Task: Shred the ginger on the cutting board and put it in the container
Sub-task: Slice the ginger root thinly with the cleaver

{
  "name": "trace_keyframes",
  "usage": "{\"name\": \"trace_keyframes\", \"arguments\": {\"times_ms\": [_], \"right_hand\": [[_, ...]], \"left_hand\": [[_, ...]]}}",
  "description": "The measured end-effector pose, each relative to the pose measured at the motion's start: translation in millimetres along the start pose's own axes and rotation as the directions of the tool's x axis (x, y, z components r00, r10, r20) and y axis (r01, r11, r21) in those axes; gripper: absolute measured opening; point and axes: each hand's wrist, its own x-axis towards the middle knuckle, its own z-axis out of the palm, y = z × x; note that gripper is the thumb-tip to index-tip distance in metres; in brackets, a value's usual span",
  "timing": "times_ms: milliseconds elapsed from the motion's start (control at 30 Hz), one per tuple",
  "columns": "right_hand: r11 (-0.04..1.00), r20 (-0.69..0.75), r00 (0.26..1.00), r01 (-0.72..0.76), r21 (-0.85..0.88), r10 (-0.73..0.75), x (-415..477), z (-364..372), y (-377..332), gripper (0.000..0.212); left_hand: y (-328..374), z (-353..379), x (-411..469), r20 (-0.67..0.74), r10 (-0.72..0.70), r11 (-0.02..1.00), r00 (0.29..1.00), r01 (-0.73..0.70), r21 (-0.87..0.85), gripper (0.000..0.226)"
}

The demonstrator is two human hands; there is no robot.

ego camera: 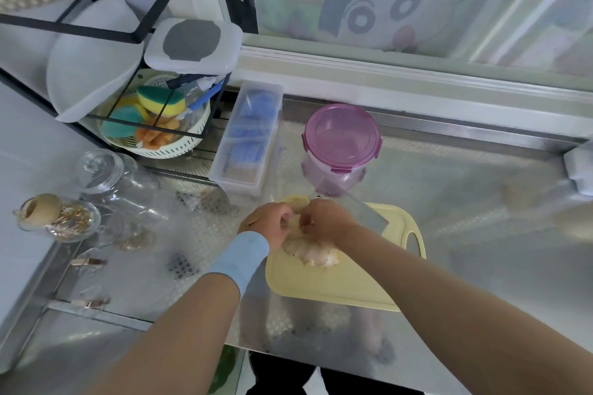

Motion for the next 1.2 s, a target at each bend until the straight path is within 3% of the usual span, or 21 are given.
{"name": "trace_keyframes", "arguments": {"times_ms": [200,333,500,600,700,767,867,1100,1200], "right_hand": [[0.971,-0.153,0.985,-0.040,0.235,0.077,7,-8,-10,0.019],[0.978,-0.046,0.997,-0.052,0.202,0.062,16,-5,-20,0.021],[0.948,-0.084,0.990,-0.085,0.306,0.115,-3,-8,-8,0.030],[0.971,0.017,0.996,-0.089,0.221,0.087,-29,-13,-1,0.032],[0.997,0.113,0.992,-0.057,0.046,0.052,-57,-7,2,0.069],[0.998,0.111,0.993,-0.025,-0.054,0.031,-69,3,3,0.079],[0.999,0.060,0.998,-0.028,-0.035,0.030,-82,10,7,0.068],[0.991,0.014,0.992,-0.129,0.037,0.128,-111,13,42,0.055],[0.965,0.001,0.982,-0.184,0.188,0.187,-124,17,60,0.058]], "left_hand": [[11,-4,8,-0.042,-0.173,0.958,0.984,0.158,-0.239,0.016],[-6,-11,9,-0.096,-0.270,0.943,0.958,0.244,-0.227,0.018],[-18,-14,4,-0.084,-0.176,0.968,0.981,0.156,-0.197,0.023],[-6,-8,-5,-0.082,-0.068,0.984,0.994,0.053,-0.172,0.020],[9,0,-17,0.085,0.030,0.995,0.996,-0.022,-0.093,0.016],[17,2,-23,0.216,0.039,0.999,0.976,-0.036,-0.020,0.027],[27,4,-29,0.287,0.057,0.993,0.956,-0.085,0.087,0.051],[60,23,-36,0.340,0.101,0.989,0.935,-0.132,0.070,0.035],[71,29,-36,0.370,0.097,0.977,0.924,-0.159,0.142,0.037]]}}
